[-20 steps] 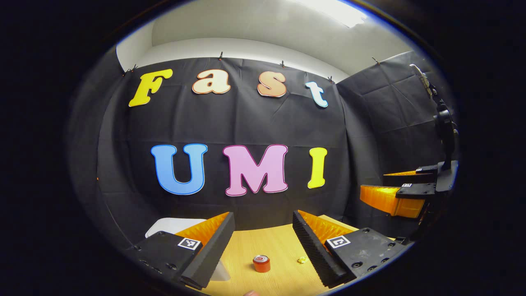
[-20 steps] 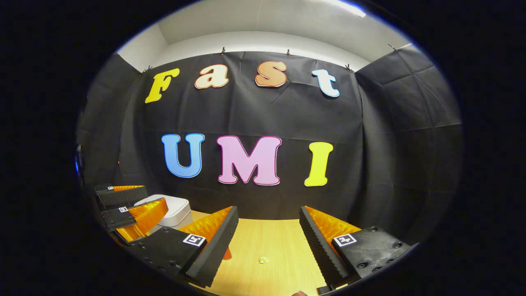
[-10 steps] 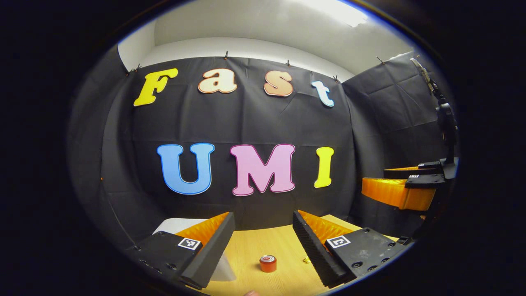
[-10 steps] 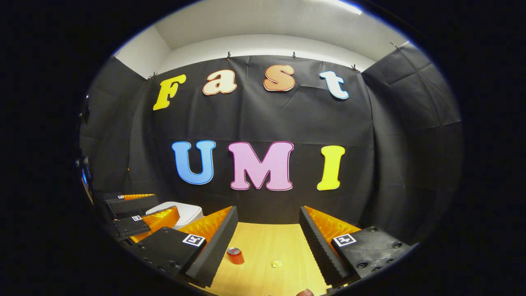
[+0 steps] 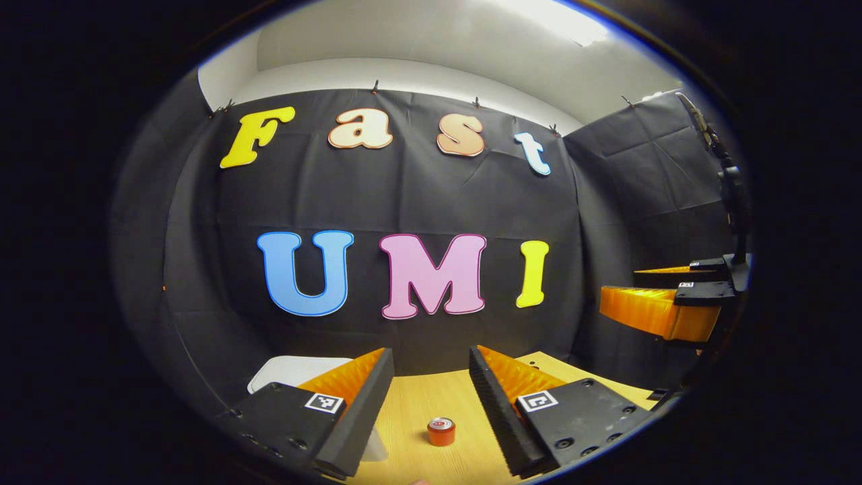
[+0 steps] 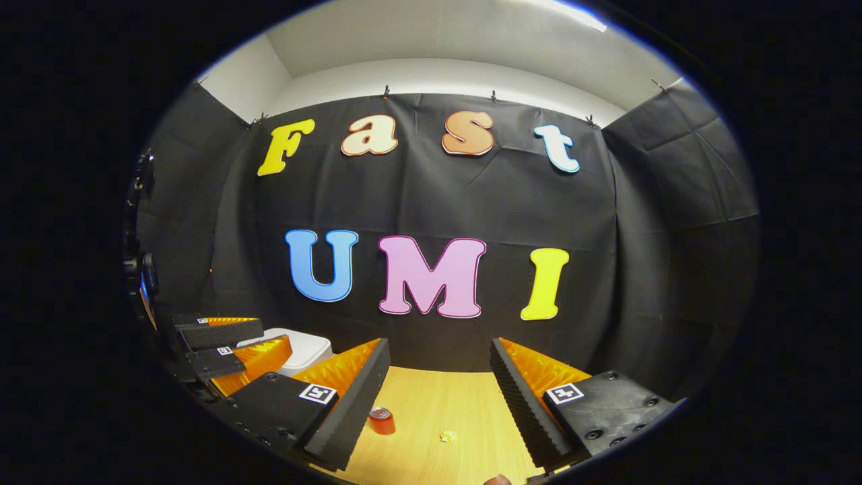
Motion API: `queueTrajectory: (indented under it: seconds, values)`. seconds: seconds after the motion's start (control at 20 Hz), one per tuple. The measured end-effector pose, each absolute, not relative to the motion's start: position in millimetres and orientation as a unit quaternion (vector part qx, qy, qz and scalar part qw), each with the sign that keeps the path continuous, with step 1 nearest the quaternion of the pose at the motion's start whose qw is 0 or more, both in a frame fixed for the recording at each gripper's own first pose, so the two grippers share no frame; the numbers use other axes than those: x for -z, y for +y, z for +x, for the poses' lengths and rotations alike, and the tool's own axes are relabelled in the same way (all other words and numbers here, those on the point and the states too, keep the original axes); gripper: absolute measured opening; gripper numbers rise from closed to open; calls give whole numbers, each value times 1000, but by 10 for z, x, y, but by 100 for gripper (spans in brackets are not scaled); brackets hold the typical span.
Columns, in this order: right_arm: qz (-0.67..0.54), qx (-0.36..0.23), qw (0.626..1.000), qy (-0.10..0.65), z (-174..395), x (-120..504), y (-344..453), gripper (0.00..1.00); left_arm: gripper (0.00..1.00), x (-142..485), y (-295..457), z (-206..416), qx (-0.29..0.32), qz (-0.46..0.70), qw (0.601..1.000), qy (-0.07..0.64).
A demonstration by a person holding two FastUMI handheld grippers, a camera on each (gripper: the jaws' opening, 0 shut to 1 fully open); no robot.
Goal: Press the lid of the desktop garbage bin to open it, pick up the crumpled paper on the desktop and throw it into the bin, then pick up the pop can on the desktop and drop it into the bin, and finally close the garbage bin lid.
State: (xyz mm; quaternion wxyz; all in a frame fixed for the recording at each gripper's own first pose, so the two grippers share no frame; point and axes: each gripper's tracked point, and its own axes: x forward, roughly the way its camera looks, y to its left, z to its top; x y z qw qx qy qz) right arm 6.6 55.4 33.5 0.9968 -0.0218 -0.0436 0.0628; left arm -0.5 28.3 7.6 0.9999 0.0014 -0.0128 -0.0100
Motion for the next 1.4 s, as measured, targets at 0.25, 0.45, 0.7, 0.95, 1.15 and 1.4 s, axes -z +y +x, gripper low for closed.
queueTrajectory:
  seconds: [0.25,0.45,0.7,0.95,1.15,1.4]
  values:
    - [-35,-71,996,-44,98,-366,661,86,17,-44,471,37,27,-3,1000,8]
    - [-41,-80,995,-39,114,-324,761,96,6,-96,1055,152,-2,23,1000,20]
    - [-47,-82,995,-36,120,-305,761,96,6,66,1666,587,-35,7,997,61]
    - [-49,-94,994,-13,274,-116,690,96,6,697,2045,922,-51,-16,986,155]
    - [-28,-118,992,14,558,95,649,96,6,1120,2331,1101,-78,-16,968,238]
    - [-2,-129,991,35,967,332,560,97,6,1476,2462,1040,-86,12,949,303]
